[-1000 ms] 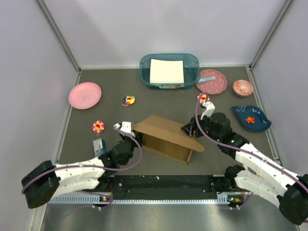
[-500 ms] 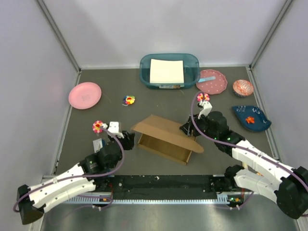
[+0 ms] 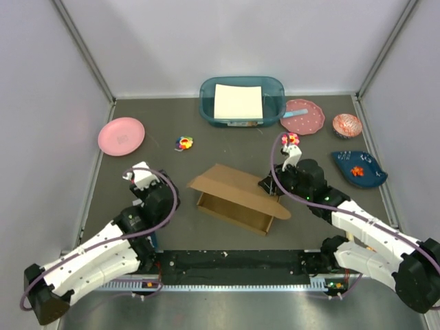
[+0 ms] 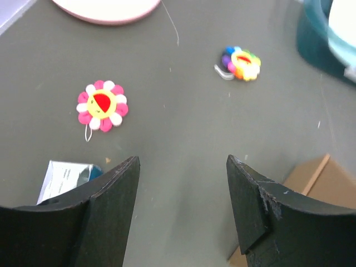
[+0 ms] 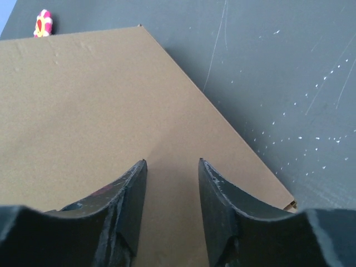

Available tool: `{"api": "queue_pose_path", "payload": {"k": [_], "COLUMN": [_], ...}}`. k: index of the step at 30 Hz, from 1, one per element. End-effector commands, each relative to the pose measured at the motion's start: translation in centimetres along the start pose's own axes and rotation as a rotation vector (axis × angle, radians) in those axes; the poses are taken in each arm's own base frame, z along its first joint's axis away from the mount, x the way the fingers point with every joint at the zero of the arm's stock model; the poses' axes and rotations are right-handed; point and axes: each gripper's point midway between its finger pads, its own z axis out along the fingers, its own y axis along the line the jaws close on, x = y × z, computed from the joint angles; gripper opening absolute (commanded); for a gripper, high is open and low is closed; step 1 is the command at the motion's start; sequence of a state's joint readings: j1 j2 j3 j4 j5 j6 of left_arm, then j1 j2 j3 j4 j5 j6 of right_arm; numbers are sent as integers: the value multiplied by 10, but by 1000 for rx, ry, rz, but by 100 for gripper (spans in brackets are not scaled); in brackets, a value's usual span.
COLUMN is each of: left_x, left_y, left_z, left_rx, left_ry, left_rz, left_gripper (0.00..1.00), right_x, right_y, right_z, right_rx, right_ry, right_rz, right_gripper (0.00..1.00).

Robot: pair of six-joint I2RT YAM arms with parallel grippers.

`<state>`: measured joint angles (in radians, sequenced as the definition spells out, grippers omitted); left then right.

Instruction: Fold the paper box

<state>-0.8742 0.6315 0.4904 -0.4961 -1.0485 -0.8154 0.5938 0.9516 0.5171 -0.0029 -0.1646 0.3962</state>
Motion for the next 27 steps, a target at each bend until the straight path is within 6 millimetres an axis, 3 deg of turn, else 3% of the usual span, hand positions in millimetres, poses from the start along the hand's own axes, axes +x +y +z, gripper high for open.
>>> {"api": "queue_pose_path", "payload": {"k": [1,4,7,10,12,16,20,23,25,26,27], "left_x": [-56,-92,-124,-124,-99,-30,50,82,98,106,116], "left_y": [-31,-62,-115,-167,-195,-214,-199,-191,-184,-179,-176], "left_z": [16,18,6,-10,-22,-40,-46,-51,-48,-45,-43], "left_rx": [77,214,446,682,839,1008,1001,988,955,934,911], "left_ry": [-51,-97,-131,-55,51,295,470,524,551,570,597], "left_rz": [-218,-260,-223,-177,-126,-80,-23,9,31,42,54], "left_gripper": [69,70,70,68,65,59,57,56,56,56,56], "right_x": [8,15,25,35,36,4,-37,-67,-72,-61,-65], "right_y": [7,3,-2,-10,-12,-3,13,42,58,68,78], "right_z": [-7,-7,-3,0,1,-13,-31,-48,-52,-50,-50], "right_rx": [-44,-21,1,38,55,49,30,-73,-156,-225,-283], "right_ry": [16,37,82,128,130,-1,-116,-185,-202,-158,-175], "right_rz": [-53,-59,-48,-28,-9,17,26,38,50,84,91], "right_gripper": [40,30,20,16,16,27,34,34,35,35,35]}}
